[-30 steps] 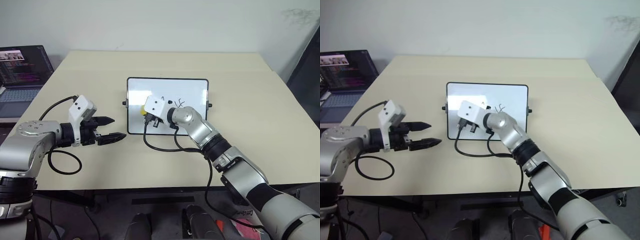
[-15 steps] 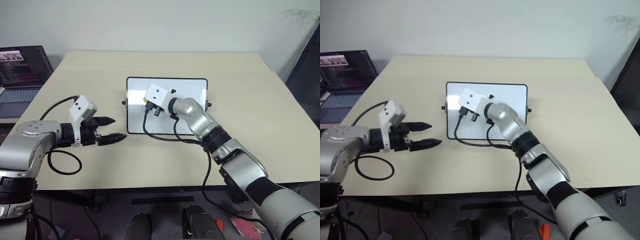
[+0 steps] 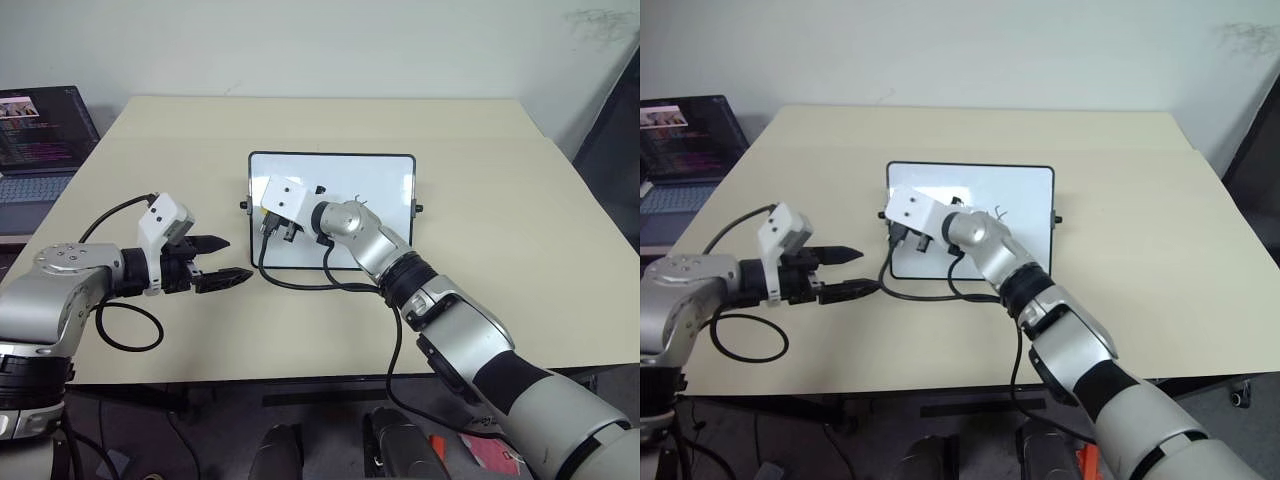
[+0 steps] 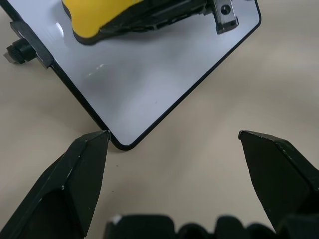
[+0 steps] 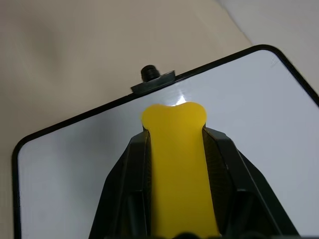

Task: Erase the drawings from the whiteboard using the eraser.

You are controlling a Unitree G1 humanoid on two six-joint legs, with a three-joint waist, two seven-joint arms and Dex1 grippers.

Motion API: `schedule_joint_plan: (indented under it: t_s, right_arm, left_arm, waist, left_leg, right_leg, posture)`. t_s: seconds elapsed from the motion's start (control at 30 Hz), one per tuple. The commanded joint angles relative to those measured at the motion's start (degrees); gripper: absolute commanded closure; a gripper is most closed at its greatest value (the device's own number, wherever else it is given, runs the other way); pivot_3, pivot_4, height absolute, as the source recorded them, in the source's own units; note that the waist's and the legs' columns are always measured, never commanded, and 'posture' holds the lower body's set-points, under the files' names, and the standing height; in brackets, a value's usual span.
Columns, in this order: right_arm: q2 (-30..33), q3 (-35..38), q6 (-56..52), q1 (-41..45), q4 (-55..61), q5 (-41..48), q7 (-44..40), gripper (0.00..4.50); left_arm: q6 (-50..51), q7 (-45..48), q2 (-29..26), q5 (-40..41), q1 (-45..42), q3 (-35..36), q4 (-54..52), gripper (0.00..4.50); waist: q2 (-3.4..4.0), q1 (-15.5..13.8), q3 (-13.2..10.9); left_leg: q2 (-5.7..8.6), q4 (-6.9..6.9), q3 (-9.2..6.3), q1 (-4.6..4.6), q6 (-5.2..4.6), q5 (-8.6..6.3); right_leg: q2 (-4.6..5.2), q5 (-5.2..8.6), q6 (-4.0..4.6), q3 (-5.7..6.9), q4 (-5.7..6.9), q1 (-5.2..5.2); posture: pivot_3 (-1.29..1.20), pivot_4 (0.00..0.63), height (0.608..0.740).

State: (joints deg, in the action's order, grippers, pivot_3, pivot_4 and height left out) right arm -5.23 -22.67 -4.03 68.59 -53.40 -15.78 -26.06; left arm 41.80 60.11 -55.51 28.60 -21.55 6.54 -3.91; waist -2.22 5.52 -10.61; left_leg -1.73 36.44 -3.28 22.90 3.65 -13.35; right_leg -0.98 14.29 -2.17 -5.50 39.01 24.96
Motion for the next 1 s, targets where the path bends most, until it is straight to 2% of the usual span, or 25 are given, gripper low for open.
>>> schedule_joint_plan:
  t_s: [0.03,0.13,0.27,0.37,0.7,0.83,1.0]
  right_arm:
    - [0.9,0.5,-2.8,-1.9,-0.4,0.2,-2.7,3.36]
    - [1.4,0.9,-2.5,-2.0,0.3,0.0,-2.2,3.36]
    - [1.3,4.4,0.1,2.1,-0.4,0.8,4.6,3.36]
    - [2.0,5.4,1.0,2.8,-1.5,1.0,6.5,3.36]
    - [2.8,0.9,-2.5,-4.0,0.4,-0.9,-2.2,3.36]
    - [4.4,-1.0,-4.6,-8.1,3.0,-1.7,-5.4,3.36]
    - [5.3,-0.1,-4.7,-7.6,6.3,-1.3,-4.1,3.36]
  left_arm:
    - [-0.6,0.0,-0.5,0.1,-0.2,1.4,-1.7,0.0]
    - [-0.6,0.0,-0.5,0.1,-0.3,1.3,-1.7,0.0]
    - [-0.6,0.0,-0.3,0.1,-0.7,1.0,-1.7,0.0]
    - [-0.6,0.1,-0.2,0.2,-0.7,0.9,-1.7,0.0]
    - [-0.3,0.1,-0.1,0.5,0.1,1.1,-2.5,0.0]
    - [-0.2,-0.1,0.0,0.6,0.2,1.2,-2.6,0.0]
    - [0.0,-0.1,0.1,0.7,0.3,1.2,-2.8,0.0]
  waist:
    - [0.0,0.0,0.0]
    - [0.0,0.0,0.0]
    - [0.02,-0.1,0.0]
    - [0.02,-0.1,0.0]
    - [0.0,0.1,0.0]
    - [0.01,0.0,0.0]
    - [0.02,-0.1,0.0]
  left_leg:
    - [0.0,0.01,0.0,-0.03,-0.01,0.01]
    - [0.0,0.08,-0.02,-0.12,-0.02,0.01]
    - [0.0,0.25,-0.04,-0.1,-0.01,0.01]
    - [0.02,0.3,-0.04,-0.06,-0.01,0.01]
    - [0.01,0.27,-0.03,-0.16,-0.01,0.01]
    - [0.03,0.29,-0.05,-0.66,-0.01,0.01]
    - [0.04,0.39,-0.04,-0.93,-0.03,0.02]
  right_leg:
    - [0.0,0.0,0.0,0.0,0.01,-0.03]
    - [-0.01,-0.01,-0.01,0.0,0.05,-0.15]
    - [-0.01,-0.04,-0.06,0.02,0.05,-0.24]
    - [0.01,-0.07,-0.1,0.0,0.01,-0.25]
    - [0.0,-0.06,-0.09,0.0,0.02,-0.32]
    - [0.0,-0.01,-0.03,0.0,-0.04,-0.86]
    - [0.0,0.09,0.16,-0.04,-0.01,-1.07]
  posture:
    - [0.0,0.15,0.74]
    - [0.0,0.15,0.74]
    - [0.0,0.15,0.74]
    - [0.0,0.15,0.74]
    - [0.0,0.15,0.74]
    - [0.0,0.15,0.74]
    - [0.0,0.15,0.74]
